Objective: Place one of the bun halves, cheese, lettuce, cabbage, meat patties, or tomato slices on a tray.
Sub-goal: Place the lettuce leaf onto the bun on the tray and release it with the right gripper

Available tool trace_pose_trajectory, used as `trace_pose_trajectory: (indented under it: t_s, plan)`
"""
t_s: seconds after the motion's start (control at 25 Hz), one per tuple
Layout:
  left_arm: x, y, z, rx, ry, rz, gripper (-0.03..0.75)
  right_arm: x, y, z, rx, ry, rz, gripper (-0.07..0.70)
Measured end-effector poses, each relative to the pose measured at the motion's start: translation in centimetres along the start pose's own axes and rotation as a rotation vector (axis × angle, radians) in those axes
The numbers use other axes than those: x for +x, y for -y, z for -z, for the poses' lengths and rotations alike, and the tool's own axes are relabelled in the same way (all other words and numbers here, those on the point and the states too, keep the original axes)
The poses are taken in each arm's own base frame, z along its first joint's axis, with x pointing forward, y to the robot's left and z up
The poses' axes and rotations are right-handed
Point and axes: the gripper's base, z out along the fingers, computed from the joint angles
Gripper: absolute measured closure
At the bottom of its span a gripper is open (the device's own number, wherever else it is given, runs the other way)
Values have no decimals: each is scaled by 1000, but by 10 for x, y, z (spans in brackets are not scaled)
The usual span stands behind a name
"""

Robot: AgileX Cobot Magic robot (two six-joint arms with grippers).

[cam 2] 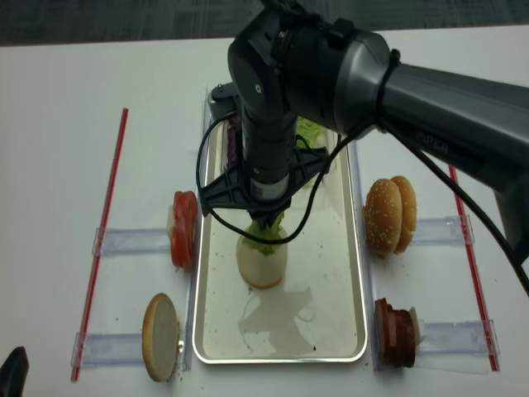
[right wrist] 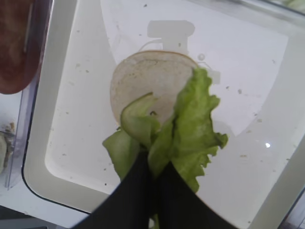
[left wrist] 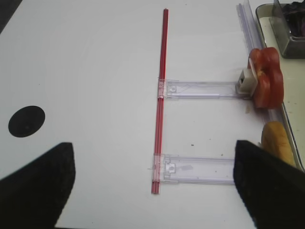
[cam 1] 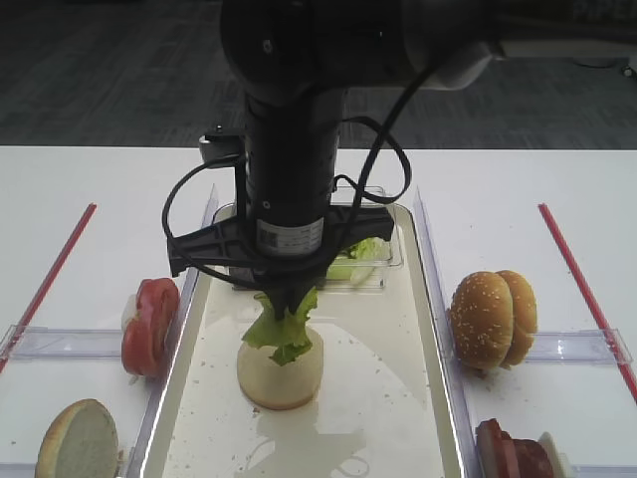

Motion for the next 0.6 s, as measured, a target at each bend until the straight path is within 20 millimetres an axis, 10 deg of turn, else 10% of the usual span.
trace_pose_trajectory:
  t_s: [0.6]
  plan:
    - [0,0,0,0,0,0,97,-6,-3,-30,-15,-34,12,577]
